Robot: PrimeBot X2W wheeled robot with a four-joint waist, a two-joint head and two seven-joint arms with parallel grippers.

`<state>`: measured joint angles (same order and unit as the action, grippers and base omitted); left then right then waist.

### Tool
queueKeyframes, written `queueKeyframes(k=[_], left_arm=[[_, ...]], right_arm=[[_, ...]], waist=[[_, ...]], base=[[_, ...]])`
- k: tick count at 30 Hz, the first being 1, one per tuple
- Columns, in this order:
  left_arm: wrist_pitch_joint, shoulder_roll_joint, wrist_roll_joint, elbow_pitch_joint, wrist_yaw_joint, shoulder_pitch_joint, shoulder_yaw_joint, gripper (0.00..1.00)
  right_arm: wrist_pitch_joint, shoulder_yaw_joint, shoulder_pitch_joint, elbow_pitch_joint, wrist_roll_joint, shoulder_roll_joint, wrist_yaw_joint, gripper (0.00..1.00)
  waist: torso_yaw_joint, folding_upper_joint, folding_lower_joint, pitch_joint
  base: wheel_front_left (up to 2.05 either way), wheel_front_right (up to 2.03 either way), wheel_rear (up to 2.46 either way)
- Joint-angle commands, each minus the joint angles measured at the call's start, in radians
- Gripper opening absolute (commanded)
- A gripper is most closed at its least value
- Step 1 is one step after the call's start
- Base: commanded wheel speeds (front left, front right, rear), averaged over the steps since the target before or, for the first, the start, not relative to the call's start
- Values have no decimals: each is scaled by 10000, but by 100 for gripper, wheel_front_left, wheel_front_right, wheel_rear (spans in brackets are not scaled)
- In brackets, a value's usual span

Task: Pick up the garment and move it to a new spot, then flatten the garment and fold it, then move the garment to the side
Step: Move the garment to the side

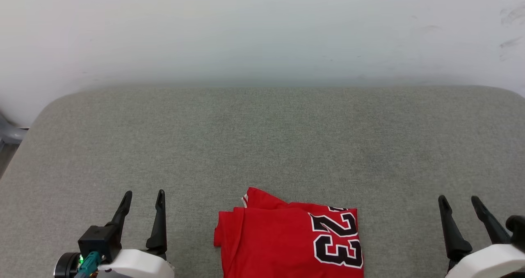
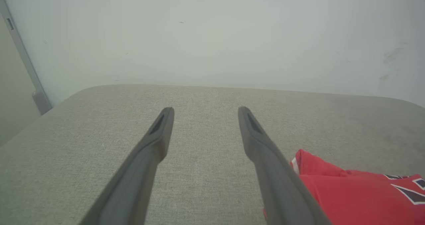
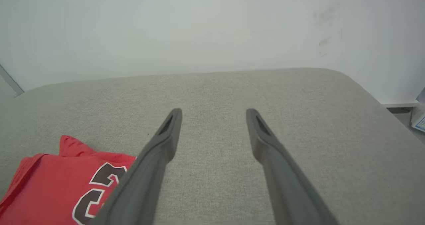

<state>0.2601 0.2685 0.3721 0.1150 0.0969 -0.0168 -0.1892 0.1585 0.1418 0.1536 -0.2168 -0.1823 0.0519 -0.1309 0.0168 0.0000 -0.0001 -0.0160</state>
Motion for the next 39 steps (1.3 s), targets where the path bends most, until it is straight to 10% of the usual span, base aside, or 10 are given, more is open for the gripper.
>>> queueKeyframes(k=[1, 17, 32, 33, 35, 39], left_arm=[[69, -45, -45, -24, -35, 92, 28, 100], [69, -139, -341, -464, -251, 778, 77, 100], [69, -465, -536, -426, -544, 1192, 329, 100], [69, -481, -539, -413, -557, 1198, 351, 100], [69, -531, -582, -373, -608, 1193, 406, 100], [69, -629, -665, -299, -666, 1103, 497, 100]], right_arm=[[202, 127, -39, 198, -213, -27, 6, 100], [4653, -882, -595, 2187, -4043, 296, 6, 100], [5138, -2169, -1754, 5235, -4893, 237, 27, 100], [5193, -2242, -1796, 5348, -4920, 228, 27, 79], [5147, -2324, -1912, 5389, -4963, 263, 27, 1], [4925, -2476, -2113, 5029, -4941, 501, 15, 0]], waist=[[24, 0, 1, 49], [596, 0, 1, 1310], [857, 0, 1, 2000], [851, 0, 1, 2010], [825, 0, 1, 1991], [725, 0, 1, 1810]], base=[[0, 0, 0], [0, 0, 0], [0, 0, 0], [0, 0, 0], [0, 0, 0], [0, 0, 0]])
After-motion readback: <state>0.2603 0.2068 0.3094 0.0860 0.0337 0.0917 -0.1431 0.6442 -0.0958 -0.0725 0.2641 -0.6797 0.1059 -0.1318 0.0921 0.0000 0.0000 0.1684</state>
